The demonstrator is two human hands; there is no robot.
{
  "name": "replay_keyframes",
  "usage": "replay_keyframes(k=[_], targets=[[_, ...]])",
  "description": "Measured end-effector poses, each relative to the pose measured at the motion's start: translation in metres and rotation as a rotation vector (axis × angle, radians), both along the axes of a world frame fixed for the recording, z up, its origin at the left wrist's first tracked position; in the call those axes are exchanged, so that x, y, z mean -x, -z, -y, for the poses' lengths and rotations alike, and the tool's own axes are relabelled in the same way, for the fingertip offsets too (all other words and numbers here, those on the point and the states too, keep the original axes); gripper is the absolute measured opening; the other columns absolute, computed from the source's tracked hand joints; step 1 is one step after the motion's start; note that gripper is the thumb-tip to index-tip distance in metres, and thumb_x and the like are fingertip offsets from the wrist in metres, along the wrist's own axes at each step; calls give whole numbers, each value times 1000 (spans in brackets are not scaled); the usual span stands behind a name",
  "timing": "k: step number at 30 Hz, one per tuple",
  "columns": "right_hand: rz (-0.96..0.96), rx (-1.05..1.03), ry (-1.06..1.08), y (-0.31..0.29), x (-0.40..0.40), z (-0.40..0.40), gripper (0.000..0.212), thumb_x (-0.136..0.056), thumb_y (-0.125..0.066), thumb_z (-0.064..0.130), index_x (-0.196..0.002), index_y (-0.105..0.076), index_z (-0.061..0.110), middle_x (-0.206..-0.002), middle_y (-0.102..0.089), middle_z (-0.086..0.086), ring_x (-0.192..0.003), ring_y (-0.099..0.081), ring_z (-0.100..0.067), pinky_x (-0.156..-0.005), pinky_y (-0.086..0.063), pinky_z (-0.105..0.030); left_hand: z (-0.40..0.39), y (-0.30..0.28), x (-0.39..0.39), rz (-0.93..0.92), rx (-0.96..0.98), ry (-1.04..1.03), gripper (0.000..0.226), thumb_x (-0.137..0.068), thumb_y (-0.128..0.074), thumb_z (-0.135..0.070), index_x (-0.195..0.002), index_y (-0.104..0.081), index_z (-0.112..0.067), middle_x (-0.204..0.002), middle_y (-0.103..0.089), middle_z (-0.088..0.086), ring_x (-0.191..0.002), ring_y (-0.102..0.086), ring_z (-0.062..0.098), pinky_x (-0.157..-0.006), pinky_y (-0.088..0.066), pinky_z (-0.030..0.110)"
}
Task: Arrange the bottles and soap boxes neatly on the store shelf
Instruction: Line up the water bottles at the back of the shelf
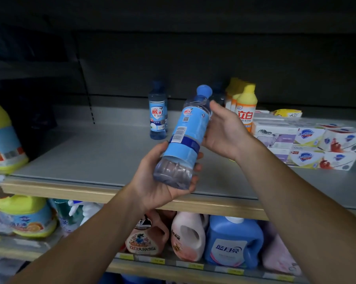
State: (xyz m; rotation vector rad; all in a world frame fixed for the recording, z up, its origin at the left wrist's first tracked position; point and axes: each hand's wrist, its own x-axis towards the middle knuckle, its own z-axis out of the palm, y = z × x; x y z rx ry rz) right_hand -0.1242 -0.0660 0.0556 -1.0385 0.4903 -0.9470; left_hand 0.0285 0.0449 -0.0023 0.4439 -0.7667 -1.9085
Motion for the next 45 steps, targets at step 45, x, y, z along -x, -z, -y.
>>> replay_keyframes(k=[45], targets=[[-591, 710, 476, 26, -47, 16, 60, -90, -67, 32, -142, -36, 37, -123, -54, 21, -104, -53, 6, -80, -44, -14, 60, 45, -101, 1968, 578, -696, 40, -95, -53, -31, -132, -57, -16, -134, -60, 3, -121, -56, 24, -101, -41, 27]])
